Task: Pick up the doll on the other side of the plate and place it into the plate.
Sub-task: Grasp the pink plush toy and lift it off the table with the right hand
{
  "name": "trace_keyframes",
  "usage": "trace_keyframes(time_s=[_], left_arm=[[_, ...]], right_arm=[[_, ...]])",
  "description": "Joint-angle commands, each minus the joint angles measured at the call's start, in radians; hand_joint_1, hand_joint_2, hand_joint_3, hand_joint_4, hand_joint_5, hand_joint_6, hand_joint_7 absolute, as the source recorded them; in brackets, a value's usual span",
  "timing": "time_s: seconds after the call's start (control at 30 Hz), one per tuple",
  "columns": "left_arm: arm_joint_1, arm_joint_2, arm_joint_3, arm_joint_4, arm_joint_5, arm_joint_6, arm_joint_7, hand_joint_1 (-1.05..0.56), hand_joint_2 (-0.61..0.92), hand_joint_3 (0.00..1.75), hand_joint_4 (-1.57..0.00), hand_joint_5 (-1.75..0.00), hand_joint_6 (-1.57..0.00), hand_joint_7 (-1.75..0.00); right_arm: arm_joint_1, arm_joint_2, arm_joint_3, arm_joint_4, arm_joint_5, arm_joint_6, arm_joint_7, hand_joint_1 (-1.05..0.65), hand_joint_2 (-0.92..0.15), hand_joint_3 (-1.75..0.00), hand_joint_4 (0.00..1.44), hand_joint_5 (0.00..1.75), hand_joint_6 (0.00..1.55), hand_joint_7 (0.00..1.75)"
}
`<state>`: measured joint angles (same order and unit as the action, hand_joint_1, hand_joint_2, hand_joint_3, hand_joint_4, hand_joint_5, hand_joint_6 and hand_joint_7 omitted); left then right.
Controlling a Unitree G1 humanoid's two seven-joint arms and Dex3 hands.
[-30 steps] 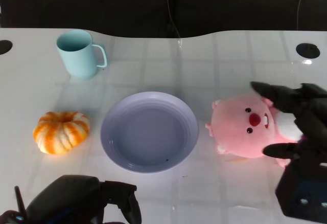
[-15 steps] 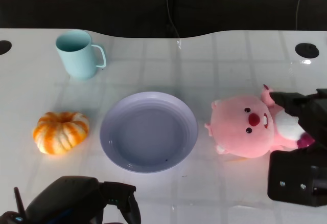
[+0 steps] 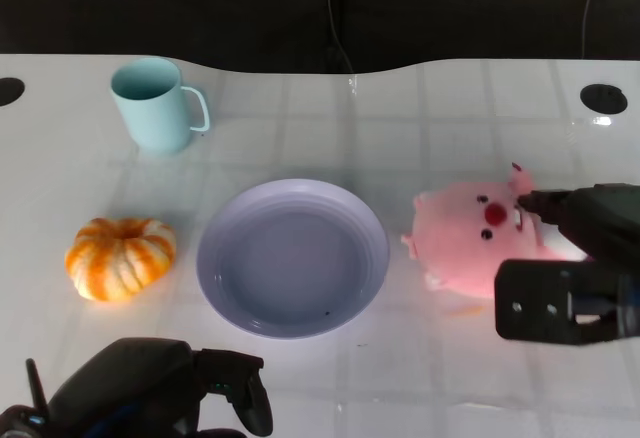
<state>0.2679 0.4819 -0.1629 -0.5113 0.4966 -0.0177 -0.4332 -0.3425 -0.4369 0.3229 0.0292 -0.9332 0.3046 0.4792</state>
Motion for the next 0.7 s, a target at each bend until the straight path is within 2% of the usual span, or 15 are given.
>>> trace_keyframes(time_s=[0.03, 0.2, 0.4, 0.5, 0.63, 0.7], left_arm=[[0.0, 0.02, 0.01, 0.003, -0.008, 0.001, -0.01, -0.35, 0.92, 0.4, -0.67, -1.4, -0.7, -0.97], [0.009, 0.019, 0.007, -0.002, 0.004, 0.002, -0.007, -0.36, 0.92, 0.42, -0.66, -1.38, -0.69, -0.96], [0.019, 0.014, 0.008, -0.022, 0.0, 0.01, -0.008, -0.36, 0.92, 0.42, -0.66, -1.43, -0.69, -0.96], [0.024, 0.013, 0.007, -0.032, 0.001, 0.014, -0.009, -0.35, 0.92, 0.41, -0.66, -1.44, -0.69, -0.97], [0.025, 0.008, -0.003, -0.043, 0.009, 0.024, -0.011, -0.35, 0.92, 0.41, -0.66, -1.45, -0.7, -0.98], [0.025, 0.005, -0.01, -0.048, 0.014, 0.033, -0.011, -0.35, 0.92, 0.41, -0.66, -1.45, -0.7, -0.98]], right_arm=[[-0.057, 0.017, 0.021, 0.103, 0.015, 0.018, -0.001, -0.71, -0.92, -0.05, 0.28, 0.27, 0.33, 0.03], [-0.139, 0.057, 0.051, 0.281, 0.035, 0.019, -0.05, -0.69, -0.92, -0.09, 0.36, 0.27, 0.38, 0.04], [-0.254, 0.105, 0.102, 0.522, 0.049, 0.008, -0.125, -0.67, -0.92, -0.12, 0.38, 0.24, 0.48, 0.07], [-0.29, 0.125, 0.106, 0.616, 0.085, -0.037, -0.191, -0.63, -0.92, -0.11, 0.54, 0.19, 0.6, 0.05], [-0.316, 0.142, 0.095, 0.732, 0.144, -0.163, -0.338, -0.47, -0.92, -0.09, 0.88, 0.2, 0.88, 0.08], [-0.331, 0.148, 0.1, 0.785, 0.155, -0.199, -0.401, -0.39, -0.92, -0.11, 0.93, 0.18, 0.98, 0.09]])
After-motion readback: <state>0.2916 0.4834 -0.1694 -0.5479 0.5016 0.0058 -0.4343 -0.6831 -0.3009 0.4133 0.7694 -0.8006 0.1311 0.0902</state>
